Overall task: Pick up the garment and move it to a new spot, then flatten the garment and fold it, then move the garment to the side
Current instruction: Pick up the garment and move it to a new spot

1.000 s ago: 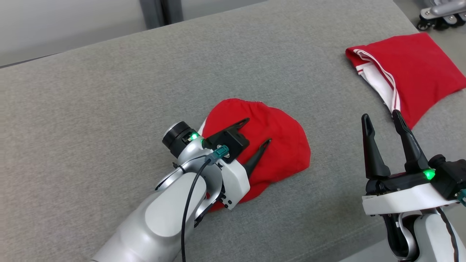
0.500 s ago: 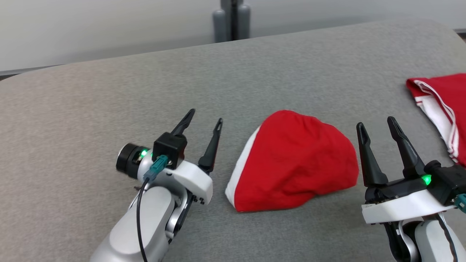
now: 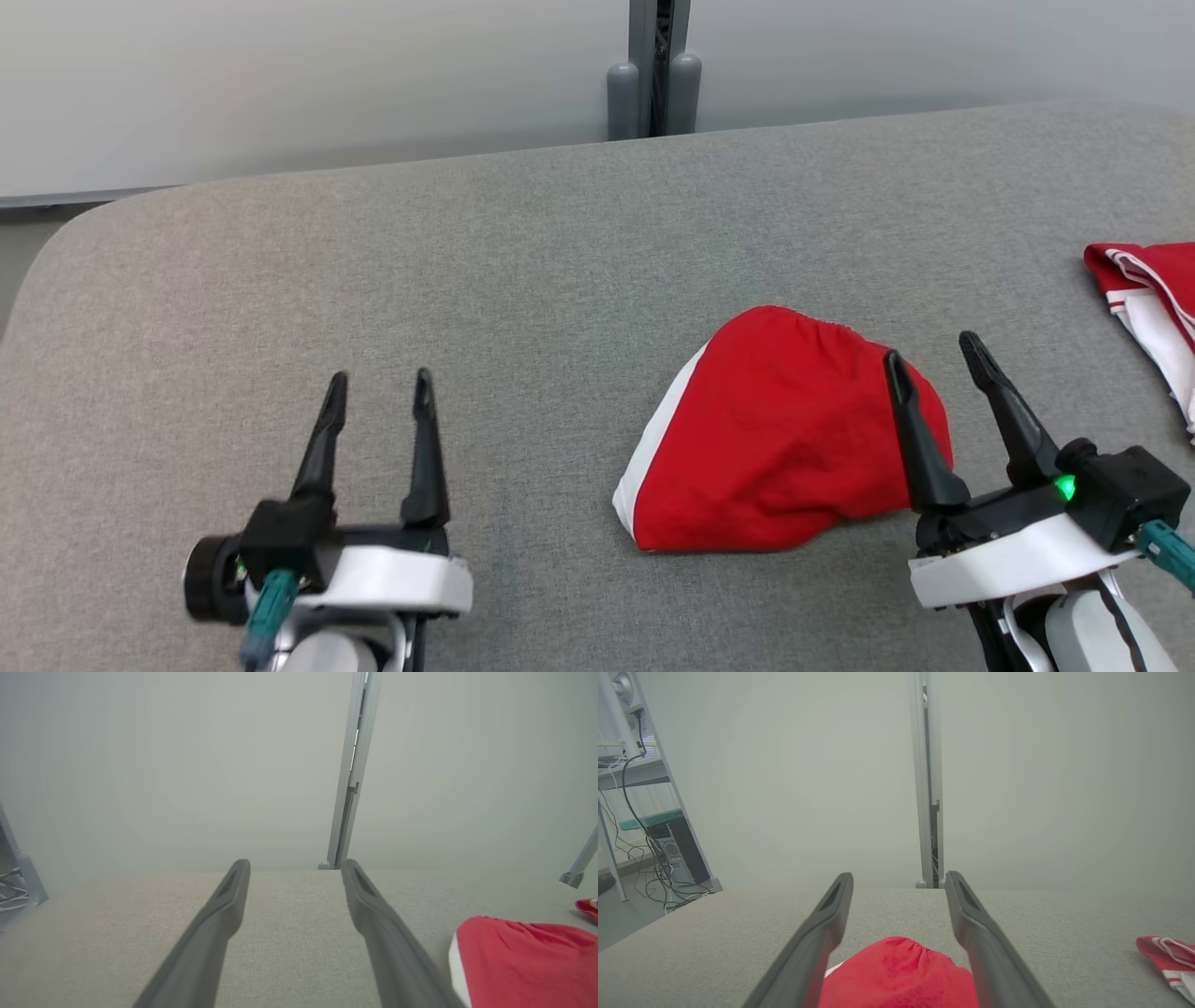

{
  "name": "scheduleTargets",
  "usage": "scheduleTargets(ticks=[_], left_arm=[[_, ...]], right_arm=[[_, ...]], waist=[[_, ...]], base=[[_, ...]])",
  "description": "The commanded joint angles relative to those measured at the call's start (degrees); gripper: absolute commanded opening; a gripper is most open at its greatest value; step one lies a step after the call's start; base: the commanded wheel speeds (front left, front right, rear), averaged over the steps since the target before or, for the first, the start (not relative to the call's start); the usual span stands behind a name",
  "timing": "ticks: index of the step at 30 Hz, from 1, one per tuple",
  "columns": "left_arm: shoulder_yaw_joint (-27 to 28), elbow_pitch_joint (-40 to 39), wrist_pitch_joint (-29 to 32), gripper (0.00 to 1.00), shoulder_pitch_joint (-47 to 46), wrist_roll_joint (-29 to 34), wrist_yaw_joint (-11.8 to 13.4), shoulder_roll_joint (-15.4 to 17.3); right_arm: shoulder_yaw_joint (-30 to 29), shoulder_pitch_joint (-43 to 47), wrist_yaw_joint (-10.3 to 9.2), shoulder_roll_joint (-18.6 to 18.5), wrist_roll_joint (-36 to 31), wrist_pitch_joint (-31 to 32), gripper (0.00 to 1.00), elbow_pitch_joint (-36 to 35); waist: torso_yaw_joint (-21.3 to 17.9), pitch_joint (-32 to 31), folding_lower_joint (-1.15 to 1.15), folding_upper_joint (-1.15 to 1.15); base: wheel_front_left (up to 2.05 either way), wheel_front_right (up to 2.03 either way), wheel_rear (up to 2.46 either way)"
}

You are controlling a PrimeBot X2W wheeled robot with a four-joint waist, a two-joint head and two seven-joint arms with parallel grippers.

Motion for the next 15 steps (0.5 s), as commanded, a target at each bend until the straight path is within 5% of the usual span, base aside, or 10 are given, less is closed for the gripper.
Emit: scheduleTargets(ticks=[1,7,15], left_arm=[[2.33,-2.36,-0.19,1.0,2.34,1.69,-0.43,-0.37],[8.01,-8.55,-0.2,1.0,7.31,5.21,-1.37,-1.12],[11.62,-9.82,-0.2,1.0,10.31,1.45,-1.75,-1.21]], right_arm=[[-0.07,0.6,0.0,-0.48,0.4,-0.59,1.0,0.36],[0.01,2.0,0.0,-0.86,0.91,-1.39,1.0,1.24],[0.18,2.62,0.0,-1.1,1.15,-1.82,1.0,2.43]], waist=[[-0.23,-0.3,0.0,0.0],[-0.26,-1.26,0.0,0.0],[-0.82,-1.65,0.0,0.0]], base=[[0.0,0.0,0.0],[0.0,0.0,0.0],[0.0,0.0,0.0]])
